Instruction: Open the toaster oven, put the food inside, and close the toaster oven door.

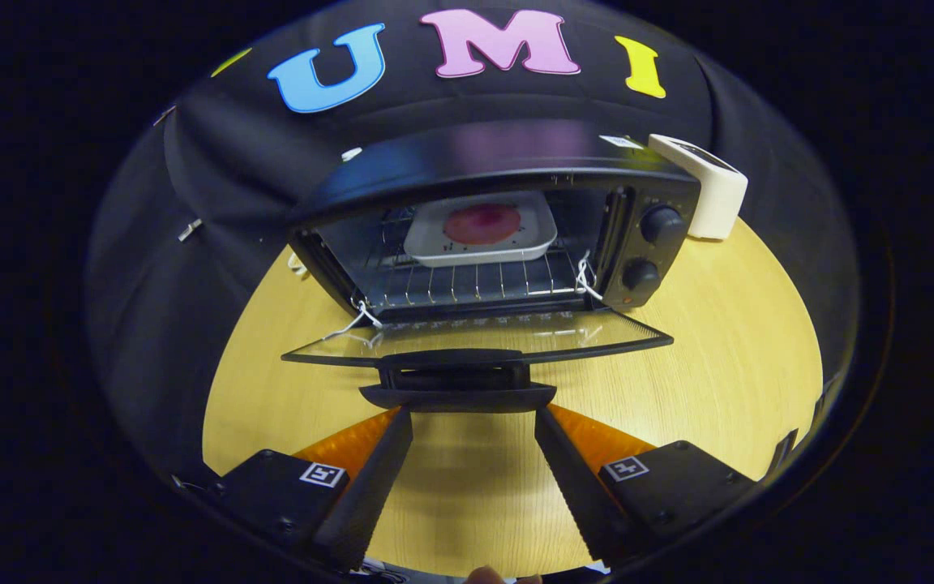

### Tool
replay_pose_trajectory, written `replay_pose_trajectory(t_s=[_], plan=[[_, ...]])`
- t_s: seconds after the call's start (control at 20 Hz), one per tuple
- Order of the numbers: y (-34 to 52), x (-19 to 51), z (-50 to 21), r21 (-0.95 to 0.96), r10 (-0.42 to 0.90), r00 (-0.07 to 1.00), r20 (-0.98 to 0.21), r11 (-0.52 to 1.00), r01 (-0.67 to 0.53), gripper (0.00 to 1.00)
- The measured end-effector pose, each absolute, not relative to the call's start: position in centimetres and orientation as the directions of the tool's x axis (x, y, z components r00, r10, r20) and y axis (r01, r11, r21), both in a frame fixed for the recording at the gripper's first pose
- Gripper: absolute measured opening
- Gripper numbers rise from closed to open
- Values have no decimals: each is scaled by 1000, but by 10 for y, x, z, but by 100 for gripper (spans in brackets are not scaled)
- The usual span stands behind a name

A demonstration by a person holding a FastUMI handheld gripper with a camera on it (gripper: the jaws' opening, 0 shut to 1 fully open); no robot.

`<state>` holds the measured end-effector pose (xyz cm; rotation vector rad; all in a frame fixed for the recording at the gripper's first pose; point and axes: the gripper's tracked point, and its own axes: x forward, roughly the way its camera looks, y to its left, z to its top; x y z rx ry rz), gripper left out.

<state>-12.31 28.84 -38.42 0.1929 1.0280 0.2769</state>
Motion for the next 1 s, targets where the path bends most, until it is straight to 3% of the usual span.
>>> replay_pose_trajectory(t_s=[0.7,1.0], plan=[[255,-47,-301,301,311,676,-668,944,-137,99],[206,-31,-222,313,294,787,-542,940,-135,99]])
